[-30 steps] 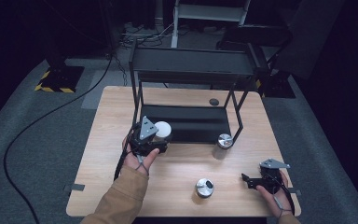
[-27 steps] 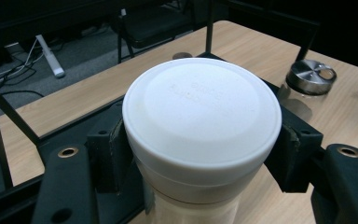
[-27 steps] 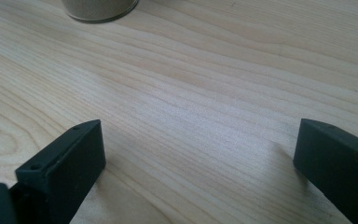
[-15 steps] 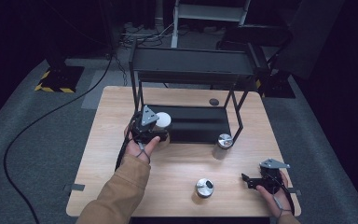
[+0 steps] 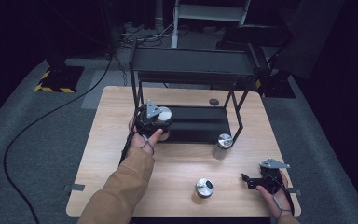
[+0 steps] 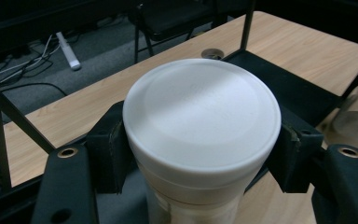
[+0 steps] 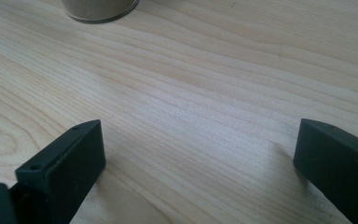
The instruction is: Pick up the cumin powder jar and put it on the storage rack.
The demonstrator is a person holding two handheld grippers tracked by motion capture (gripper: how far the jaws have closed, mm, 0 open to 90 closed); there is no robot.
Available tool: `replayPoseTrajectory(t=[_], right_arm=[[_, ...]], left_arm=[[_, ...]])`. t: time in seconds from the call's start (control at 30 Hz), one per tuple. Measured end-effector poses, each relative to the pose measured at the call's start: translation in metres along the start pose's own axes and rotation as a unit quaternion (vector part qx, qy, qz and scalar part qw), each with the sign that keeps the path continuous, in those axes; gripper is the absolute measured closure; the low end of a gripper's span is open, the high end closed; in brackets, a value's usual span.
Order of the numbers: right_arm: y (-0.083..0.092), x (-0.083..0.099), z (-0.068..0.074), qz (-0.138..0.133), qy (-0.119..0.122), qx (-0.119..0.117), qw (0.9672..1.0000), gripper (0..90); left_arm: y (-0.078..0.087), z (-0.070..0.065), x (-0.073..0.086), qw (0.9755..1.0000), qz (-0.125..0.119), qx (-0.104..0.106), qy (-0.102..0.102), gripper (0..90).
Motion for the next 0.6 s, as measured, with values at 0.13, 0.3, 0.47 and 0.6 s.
replayPoseTrajectory(t=[0.13,0.3,0.47,0.6], right_arm=[[0.000,0.000,0.000,0.000,0.000,0.000,1.0000,2.2],[0.000,0.000,0.000,0.000,0.000,0.000,1.0000,2.2],[0.000,0.000,0.000,0.000,0.000,0.000,1.0000,2.2],[0.000,0.000,0.000,0.000,0.000,0.000,1.0000,2.2]], left_arm=[[-0.010,0.005,0.002,0.9999,0.008,0.004,0.014,31.9],[-0.020,0.009,0.005,0.9997,0.019,0.000,0.015,32.1],[-0.025,0.012,0.006,0.9995,0.027,-0.005,0.015,32.2],[-0.029,0.014,0.008,0.9993,0.030,-0.009,0.020,32.2]])
Point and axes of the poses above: each handheld gripper's, and its own axes: y roughly backward along the jaws, x roughly out of its underside, z roughly to its left, the point moved 8 cm from there along -y, roughly forward along the jaws, and after that the axes turned 1 degree about z, right-handed, at the moved point
